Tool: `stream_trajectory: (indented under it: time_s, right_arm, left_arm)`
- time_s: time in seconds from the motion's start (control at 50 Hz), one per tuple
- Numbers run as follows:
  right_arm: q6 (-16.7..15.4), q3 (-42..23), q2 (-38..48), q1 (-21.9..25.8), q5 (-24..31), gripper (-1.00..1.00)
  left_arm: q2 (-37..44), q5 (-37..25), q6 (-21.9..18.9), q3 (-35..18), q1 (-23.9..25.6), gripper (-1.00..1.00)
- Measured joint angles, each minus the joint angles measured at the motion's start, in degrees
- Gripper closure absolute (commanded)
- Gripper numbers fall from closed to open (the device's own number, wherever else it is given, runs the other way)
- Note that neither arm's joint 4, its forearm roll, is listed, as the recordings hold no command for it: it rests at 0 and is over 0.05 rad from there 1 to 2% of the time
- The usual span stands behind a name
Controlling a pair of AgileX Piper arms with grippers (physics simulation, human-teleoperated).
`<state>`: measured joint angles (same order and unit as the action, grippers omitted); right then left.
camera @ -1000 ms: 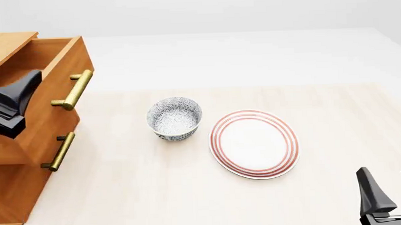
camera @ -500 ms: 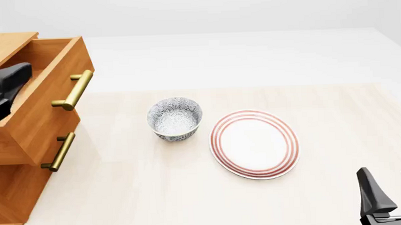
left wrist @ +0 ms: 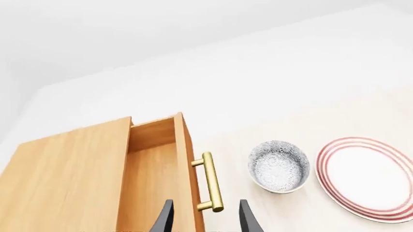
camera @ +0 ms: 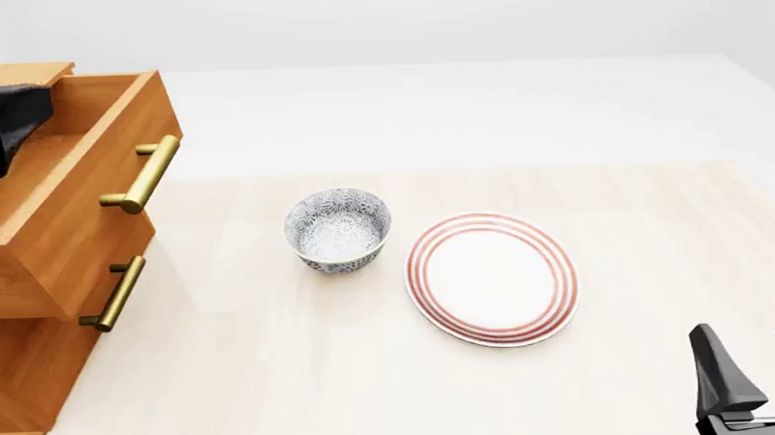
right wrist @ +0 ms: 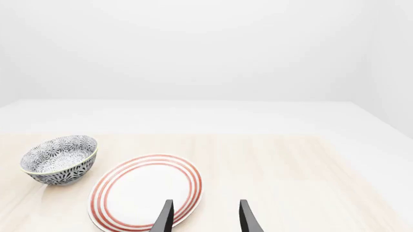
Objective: Open the top drawer of the cabinet.
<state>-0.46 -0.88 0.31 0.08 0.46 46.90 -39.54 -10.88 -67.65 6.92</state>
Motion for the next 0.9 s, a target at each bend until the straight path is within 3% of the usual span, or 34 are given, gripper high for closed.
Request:
stream_trajectory:
  time_s: [0.5,0.9]
  right_arm:
    - [0.00,0.00,0.00,0.00,0.00,-1.00]
    - [0.00,0.00,0.00,0.00,0.00,-1.00]
  left_arm:
    - [3.45,-5.14,6.84,-4.09,-1.24,-1.00]
    - [6.03,-7.37,9.47,-3.22,-1.86,-1.00]
